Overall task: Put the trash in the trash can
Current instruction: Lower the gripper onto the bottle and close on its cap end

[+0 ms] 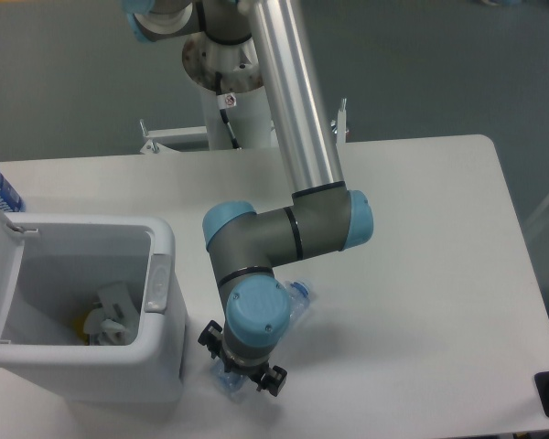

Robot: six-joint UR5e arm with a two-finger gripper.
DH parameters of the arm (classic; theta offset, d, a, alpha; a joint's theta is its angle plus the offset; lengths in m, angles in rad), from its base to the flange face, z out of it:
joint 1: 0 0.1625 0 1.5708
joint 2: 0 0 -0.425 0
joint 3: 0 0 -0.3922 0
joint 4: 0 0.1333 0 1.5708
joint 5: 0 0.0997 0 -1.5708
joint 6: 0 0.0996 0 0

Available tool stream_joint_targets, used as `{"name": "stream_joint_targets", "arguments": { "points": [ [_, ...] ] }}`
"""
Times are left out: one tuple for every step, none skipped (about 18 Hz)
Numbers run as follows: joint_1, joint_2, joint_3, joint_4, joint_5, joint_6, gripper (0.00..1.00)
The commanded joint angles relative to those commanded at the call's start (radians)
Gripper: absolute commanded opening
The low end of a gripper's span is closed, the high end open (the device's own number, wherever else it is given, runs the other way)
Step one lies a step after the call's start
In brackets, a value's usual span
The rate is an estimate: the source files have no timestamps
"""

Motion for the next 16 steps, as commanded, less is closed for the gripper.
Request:
{"name": "stream_joint_targets", "arguments": {
  "points": [
    [0.000, 0.000, 0.000, -0.002, 0.000, -0.002, 1.00],
    [0.000, 0.000, 0.002, -0.005, 0.000, 0.000, 0.96],
    [0.000, 0.002, 0.002, -0.006, 0.000, 0.000, 0.92],
    [0.000, 0.002, 0.002, -0.006, 0.000, 0.000, 0.87],
    [0.000, 0.000, 0.002, -0.006, 0.002, -0.002, 0.81],
    [0.000, -0.002, 0.003, -0.005, 0.002, 0.000, 0.76],
    [0.000, -0.002, 0.005, -0.005, 0.002, 0.000, 0.70],
    [0.000, -0.002, 0.005, -0.005, 0.002, 0.000, 0.65],
    [0.000, -0.002, 0.005, -0.003, 0.002, -0.002, 0.61],
    [0.000, -0.002, 0.006, -0.002, 0.002, -0.002, 0.56],
    [0.002, -0.002, 0.006, 0.000, 0.002, -0.002, 0.50],
    [0.002, -0.003, 0.009, 0.000, 0.002, -0.002, 0.45],
    [0.002, -0.002, 0.014, -0.002, 0.002, -0.002, 0.40],
    [0.002, 0.000, 0.018, -0.002, 0.002, 0.000, 0.36],
    [0.003, 0.003, 0.021, -0.003, 0.000, 0.000, 0.34],
    [0.006, 0.008, 0.021, -0.005, 0.000, 0.000, 0.32]
  ]
}}
